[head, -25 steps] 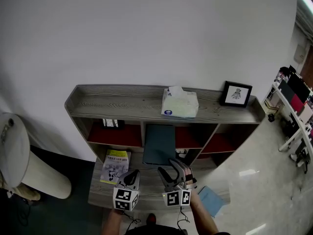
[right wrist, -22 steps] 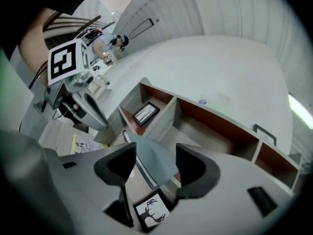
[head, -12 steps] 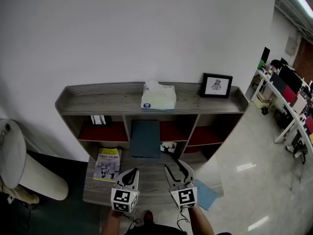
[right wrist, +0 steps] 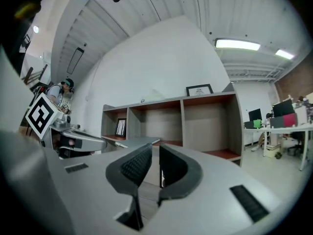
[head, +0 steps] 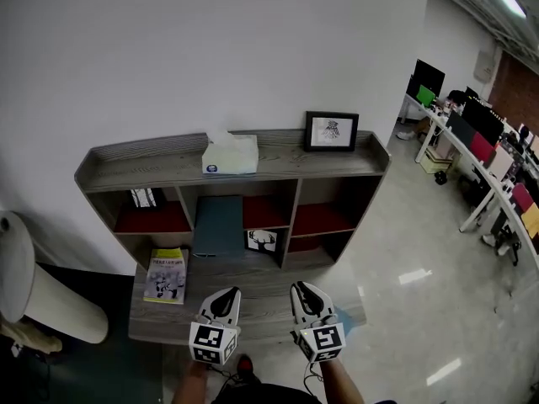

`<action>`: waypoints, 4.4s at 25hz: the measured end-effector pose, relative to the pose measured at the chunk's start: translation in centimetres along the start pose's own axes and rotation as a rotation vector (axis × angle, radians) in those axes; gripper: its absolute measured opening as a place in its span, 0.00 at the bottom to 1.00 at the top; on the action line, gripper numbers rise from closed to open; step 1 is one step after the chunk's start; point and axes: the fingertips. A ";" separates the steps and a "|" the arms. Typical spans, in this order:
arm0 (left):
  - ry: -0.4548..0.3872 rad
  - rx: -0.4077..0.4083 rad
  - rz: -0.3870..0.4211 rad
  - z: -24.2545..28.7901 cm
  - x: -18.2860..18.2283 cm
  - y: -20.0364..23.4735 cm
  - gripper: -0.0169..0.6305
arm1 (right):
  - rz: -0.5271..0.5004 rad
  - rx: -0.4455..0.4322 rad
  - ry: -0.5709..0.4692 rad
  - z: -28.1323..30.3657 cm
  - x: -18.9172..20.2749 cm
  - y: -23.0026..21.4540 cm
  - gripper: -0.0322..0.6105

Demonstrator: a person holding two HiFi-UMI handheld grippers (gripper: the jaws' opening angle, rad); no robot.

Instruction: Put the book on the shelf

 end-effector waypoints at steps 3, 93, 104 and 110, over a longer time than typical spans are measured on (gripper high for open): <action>-0.004 0.006 0.011 -0.3 0.0 -2.5 0.04 | 0.016 0.023 0.005 -2.5 0.3 -1.2 0.14; 0.438 0.250 -0.031 0.2 33.3 -21.3 0.04 | -0.564 0.160 0.659 -22.1 37.7 -11.0 0.43; 0.465 0.227 -0.037 0.1 34.3 -19.9 0.04 | -0.629 0.194 0.679 -20.8 38.8 -12.1 0.42; 0.459 0.231 -0.038 0.2 33.7 -19.9 0.04 | -0.608 0.171 0.672 -20.6 37.8 -12.3 0.35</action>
Point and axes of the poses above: the fingertips, and each gripper's own axes: z forward along the fingers, y to its left, x out of its underside, and after that the axes turned 2 degrees about -y, right-handed
